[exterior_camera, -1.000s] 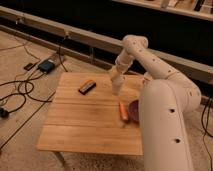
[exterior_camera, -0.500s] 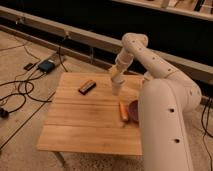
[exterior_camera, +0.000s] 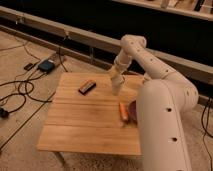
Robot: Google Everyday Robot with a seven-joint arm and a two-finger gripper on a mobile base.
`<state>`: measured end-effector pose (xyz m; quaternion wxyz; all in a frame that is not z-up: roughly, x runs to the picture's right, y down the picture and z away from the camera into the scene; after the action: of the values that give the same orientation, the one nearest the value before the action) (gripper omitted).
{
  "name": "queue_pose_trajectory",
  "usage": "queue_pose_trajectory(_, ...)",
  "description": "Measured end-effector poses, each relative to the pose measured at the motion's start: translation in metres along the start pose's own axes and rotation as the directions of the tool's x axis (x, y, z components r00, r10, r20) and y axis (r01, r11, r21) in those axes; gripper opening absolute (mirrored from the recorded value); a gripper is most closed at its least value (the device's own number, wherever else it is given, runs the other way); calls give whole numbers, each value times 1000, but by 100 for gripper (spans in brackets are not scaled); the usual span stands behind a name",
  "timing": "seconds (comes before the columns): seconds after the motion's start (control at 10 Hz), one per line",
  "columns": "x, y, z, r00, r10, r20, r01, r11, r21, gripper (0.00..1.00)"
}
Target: Place the white sponge in the ceramic cup
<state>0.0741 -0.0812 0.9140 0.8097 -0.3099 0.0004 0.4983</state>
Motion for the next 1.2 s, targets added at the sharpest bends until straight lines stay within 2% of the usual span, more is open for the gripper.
queue_pose_trajectory(0.1, 1, -1, 1, 1000, 2, 1, -2, 1000, -1, 76)
queue_pose_trajectory(0.2, 1, -1, 1, 1000, 3, 2, -3, 1000, -3, 79)
queue_pose_trajectory(0.9, -4, 1, -1, 1000, -3, 23, 3, 1000, -5, 80)
queue_pose_trajectory(1.2, -7, 4, -4, 1000, -13, 17, 13, 1000, 9, 80)
